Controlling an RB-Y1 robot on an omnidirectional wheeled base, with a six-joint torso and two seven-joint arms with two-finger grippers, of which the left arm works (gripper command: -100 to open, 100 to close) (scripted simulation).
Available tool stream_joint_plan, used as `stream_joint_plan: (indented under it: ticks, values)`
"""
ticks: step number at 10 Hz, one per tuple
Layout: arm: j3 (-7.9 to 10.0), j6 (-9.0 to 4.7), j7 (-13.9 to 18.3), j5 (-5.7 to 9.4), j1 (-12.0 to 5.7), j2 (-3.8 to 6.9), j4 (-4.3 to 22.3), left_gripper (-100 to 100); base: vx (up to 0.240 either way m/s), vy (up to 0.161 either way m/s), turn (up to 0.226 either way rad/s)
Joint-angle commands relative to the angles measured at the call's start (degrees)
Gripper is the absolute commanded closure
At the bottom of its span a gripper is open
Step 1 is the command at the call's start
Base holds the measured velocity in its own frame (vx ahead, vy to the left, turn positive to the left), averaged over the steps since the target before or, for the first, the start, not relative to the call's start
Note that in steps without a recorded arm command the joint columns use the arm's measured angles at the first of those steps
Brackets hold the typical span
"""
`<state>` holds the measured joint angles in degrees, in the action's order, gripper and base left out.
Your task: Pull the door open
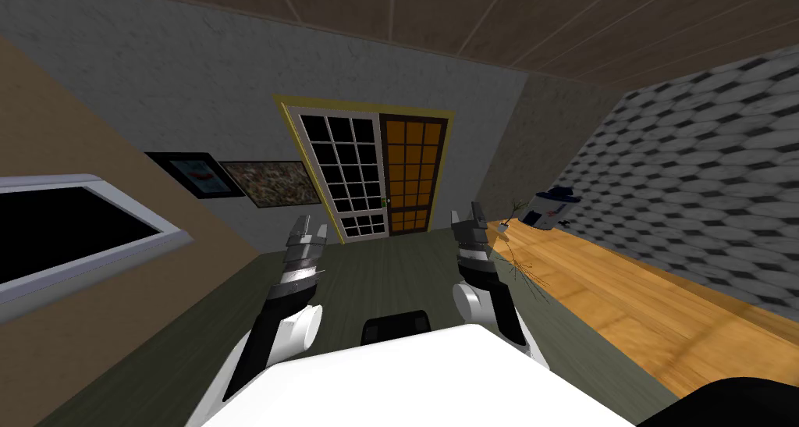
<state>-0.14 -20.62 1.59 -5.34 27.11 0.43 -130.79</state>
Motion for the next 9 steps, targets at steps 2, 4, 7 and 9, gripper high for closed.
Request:
stream_joint_plan:
  ticks: [2,4,7,9]
  values:
    - [0.47,-0.89,-2.06,-0.26,-0.51,0.72,2.49,-100,0.152,-0.021,-0.003]
    - [0.99,-1.87,-4.32,-0.55,-1.07,1.39,5.20,-100,0.218,-0.041,-0.004]
    - [1.67,-3.17,-7.31,-0.93,-1.81,2.18,8.80,-100,0.141,-0.041,-0.003]
    - [2.19,-4.14,-9.56,-1.22,-2.38,2.67,11.50,-100,0.146,-0.043,0.000]
